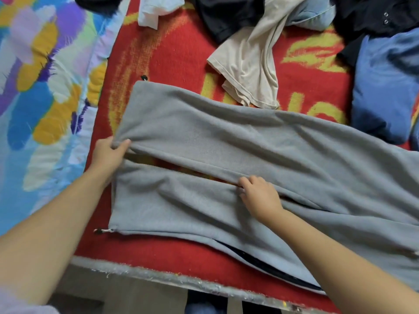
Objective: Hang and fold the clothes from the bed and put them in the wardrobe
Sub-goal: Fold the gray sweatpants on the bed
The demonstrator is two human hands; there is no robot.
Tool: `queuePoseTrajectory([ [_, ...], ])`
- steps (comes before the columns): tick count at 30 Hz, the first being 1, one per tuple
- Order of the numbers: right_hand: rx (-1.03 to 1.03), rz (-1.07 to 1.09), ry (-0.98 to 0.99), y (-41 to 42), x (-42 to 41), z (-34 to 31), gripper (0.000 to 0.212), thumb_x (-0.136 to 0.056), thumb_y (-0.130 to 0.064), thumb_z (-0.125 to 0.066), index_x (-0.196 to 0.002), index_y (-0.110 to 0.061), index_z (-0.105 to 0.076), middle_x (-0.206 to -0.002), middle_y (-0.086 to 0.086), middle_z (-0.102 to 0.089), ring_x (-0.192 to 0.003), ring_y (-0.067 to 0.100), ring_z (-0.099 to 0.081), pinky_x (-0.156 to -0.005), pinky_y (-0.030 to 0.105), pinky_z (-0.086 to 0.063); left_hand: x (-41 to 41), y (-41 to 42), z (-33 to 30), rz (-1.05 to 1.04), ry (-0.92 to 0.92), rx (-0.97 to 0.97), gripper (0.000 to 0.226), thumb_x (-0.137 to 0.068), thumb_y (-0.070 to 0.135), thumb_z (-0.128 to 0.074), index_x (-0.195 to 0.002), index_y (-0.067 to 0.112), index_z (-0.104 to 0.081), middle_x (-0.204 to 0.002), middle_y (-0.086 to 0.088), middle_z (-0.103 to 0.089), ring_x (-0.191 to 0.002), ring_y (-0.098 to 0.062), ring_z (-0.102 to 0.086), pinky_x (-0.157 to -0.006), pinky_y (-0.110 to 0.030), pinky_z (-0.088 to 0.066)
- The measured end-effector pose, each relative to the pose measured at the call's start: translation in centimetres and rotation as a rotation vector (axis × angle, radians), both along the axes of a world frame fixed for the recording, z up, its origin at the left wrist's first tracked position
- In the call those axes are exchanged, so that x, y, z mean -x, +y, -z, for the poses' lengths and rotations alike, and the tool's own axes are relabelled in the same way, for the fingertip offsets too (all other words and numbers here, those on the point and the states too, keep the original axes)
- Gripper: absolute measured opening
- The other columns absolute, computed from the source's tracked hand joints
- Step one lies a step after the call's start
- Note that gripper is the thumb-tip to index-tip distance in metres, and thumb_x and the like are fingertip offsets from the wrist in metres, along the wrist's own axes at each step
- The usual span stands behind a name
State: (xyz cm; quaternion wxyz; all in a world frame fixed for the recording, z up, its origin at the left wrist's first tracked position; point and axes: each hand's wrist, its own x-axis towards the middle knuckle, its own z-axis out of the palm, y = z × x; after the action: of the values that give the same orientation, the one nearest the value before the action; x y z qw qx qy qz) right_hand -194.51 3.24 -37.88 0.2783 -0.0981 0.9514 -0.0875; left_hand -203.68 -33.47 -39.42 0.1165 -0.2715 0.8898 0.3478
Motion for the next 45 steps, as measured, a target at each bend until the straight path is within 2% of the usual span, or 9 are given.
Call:
queuePoseTrajectory([
  [4, -0.030, -0.022, 0.009, -0.6, -0.3, 0.4, 0.012, -0.094, -0.012, -0.041, -0.103, -0.013, -0.048, -0.103, 0.006, -0.058, -0.091, 0.028, -0.055, -0.063, 0.032, -0.026, -0.6, -2.5, 0.1, -0.116, -0.040, -0.114, 0.007, -0.090, 0.014, -0.064, -0.083, 0.015, -0.063, -0.077, -0.006, -0.066, -0.078, -0.015, -0.057, -0.061, -0.016, -0.043],
  [7, -0.017, -0.093, -0.020, -1.1, -1.3, 0.2, 0.012, -0.094, -0.013, -0.040, -0.102, -0.014, -0.048, -0.103, 0.006, -0.057, -0.093, 0.027, -0.052, -0.065, 0.032, -0.028, -1.3, -1.9, 0.7, -0.125, -0.061, 0.081, 0.035, -0.088, 0.016, -0.064, -0.119, 0.005, -0.055, -0.111, -0.021, -0.060, -0.105, -0.031, -0.056, -0.092, -0.039, -0.044],
  [14, 0.230, -0.076, 0.182, -0.8, -3.2, -2.4, 0.005, -0.087, -0.009, -0.063, -0.088, -0.004, -0.062, -0.084, 0.012, -0.059, -0.072, 0.035, -0.059, -0.053, 0.034, -0.037, -9.9, 3.5, -1.6, -0.113, -0.098, 0.289, 0.045, -0.088, 0.039, -0.062, -0.108, 0.001, -0.050, -0.122, -0.025, -0.047, -0.115, -0.041, -0.045, -0.091, -0.049, -0.039],
  [18, 0.073, -0.265, -0.199, -3.6, -7.8, -1.6, 0.031, -0.095, -0.039, -0.050, -0.114, -0.014, -0.051, -0.114, 0.006, -0.054, -0.102, 0.031, -0.057, -0.070, 0.038, -0.046, -15.8, 3.7, -1.6, -0.032, -0.318, 0.396, 0.048, -0.088, 0.038, -0.063, -0.119, 0.004, -0.049, -0.128, -0.020, -0.047, -0.122, -0.038, -0.040, -0.096, -0.051, -0.036],
  [26, -0.045, -0.272, -0.379, -7.5, -10.2, -0.8, 0.023, -0.087, -0.018, -0.051, -0.109, -0.012, -0.053, -0.113, 0.012, -0.062, -0.103, 0.032, -0.061, -0.072, 0.033, -0.041, -15.1, -3.6, -2.6, 0.034, -0.103, 0.007, 0.008, -0.091, 0.016, -0.061, -0.093, 0.009, -0.059, -0.089, -0.014, -0.064, -0.081, -0.025, -0.056, -0.069, -0.034, -0.038],
  [29, 0.094, -0.406, -0.416, -6.6, -11.1, -1.3, 0.025, -0.087, -0.032, -0.056, -0.106, -0.016, -0.053, -0.110, 0.011, -0.059, -0.102, 0.031, -0.056, -0.072, 0.034, -0.039, -15.7, -6.9, -3.0, 0.023, -0.222, -0.200, 0.008, -0.090, 0.013, -0.064, -0.083, 0.010, -0.063, -0.080, -0.010, -0.065, -0.073, -0.017, -0.059, -0.071, -0.029, -0.044],
  [32, 0.188, -0.386, -0.505, -4.8, -11.5, -1.5, 0.033, -0.092, -0.036, -0.056, -0.120, -0.020, -0.054, -0.118, 0.006, -0.052, -0.110, 0.026, -0.049, -0.086, 0.034, -0.039, -17.3, -7.3, -1.7, 0.062, -0.427, -0.044, 0.012, -0.086, 0.009, -0.068, -0.075, 0.007, -0.063, -0.072, -0.014, -0.064, -0.071, -0.027, -0.059, -0.065, -0.030, -0.041],
  [37, 0.356, 0.077, -0.203, -1.7, -8.6, -2.5, 0.024, -0.096, -0.019, -0.050, -0.115, -0.015, -0.064, -0.111, 0.004, -0.060, -0.101, 0.024, -0.058, -0.082, 0.029, -0.043, -13.9, -2.6, -2.0, 0.132, -0.255, 0.371, 0.049, -0.081, 0.004, -0.057, -0.130, 0.007, -0.049, -0.122, -0.025, -0.051, -0.115, -0.043, -0.046, -0.095, -0.051, -0.039],
  [45, 0.091, 0.300, 0.152, 8.0, 6.0, -3.8, 0.025, -0.094, -0.011, -0.047, -0.110, -0.010, -0.066, -0.116, 0.011, -0.062, -0.107, 0.033, -0.056, -0.083, 0.040, -0.047, 1.7, 9.8, -3.5, 0.766, 0.103, 0.388, 0.059, -0.083, 0.004, -0.053, -0.141, 0.007, -0.040, -0.146, -0.014, -0.037, -0.133, -0.031, -0.035, -0.108, -0.042, -0.025],
])
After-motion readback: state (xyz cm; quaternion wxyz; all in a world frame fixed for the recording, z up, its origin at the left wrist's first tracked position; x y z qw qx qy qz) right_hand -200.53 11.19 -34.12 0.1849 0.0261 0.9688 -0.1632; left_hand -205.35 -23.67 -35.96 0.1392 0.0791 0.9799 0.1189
